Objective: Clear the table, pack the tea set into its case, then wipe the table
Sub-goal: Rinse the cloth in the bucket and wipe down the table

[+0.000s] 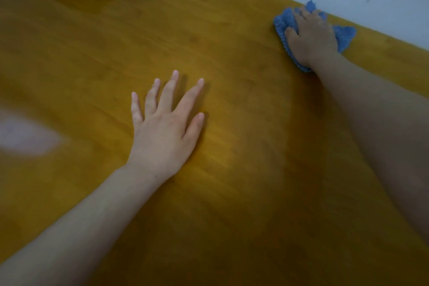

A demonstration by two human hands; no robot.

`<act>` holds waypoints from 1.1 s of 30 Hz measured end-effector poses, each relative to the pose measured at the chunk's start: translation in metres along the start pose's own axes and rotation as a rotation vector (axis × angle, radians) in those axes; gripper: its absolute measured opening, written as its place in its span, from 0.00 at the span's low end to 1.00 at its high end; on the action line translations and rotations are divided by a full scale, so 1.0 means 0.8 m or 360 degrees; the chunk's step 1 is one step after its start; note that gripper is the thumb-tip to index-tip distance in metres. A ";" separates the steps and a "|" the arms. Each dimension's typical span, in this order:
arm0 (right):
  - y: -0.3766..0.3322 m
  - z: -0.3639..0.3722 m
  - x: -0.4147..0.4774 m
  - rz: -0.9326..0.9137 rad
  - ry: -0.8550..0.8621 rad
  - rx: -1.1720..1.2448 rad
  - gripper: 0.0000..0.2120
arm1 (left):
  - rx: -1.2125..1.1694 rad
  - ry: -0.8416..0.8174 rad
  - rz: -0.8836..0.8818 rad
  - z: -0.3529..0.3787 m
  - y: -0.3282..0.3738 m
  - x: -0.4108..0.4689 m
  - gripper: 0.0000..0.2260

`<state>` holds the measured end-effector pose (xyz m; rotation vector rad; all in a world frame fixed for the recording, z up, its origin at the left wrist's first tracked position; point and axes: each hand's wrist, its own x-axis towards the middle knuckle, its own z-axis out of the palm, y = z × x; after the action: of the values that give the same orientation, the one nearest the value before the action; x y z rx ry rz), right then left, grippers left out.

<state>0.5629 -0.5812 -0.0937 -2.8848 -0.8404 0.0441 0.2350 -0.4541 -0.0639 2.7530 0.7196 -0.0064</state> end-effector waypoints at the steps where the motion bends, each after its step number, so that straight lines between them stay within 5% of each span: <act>1: -0.003 0.001 -0.008 -0.0007 -0.0011 -0.0005 0.27 | -0.0010 -0.0002 -0.0020 -0.001 -0.003 -0.006 0.25; 33: -0.365 0.050 -0.542 -0.0778 -0.0173 0.0149 0.29 | -0.0166 0.0141 -0.0402 -0.034 -0.180 -0.298 0.26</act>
<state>0.0390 -0.5647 -0.0973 -2.5304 -1.4927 0.1838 -0.0445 -0.4407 -0.0600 2.5595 1.0559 0.0977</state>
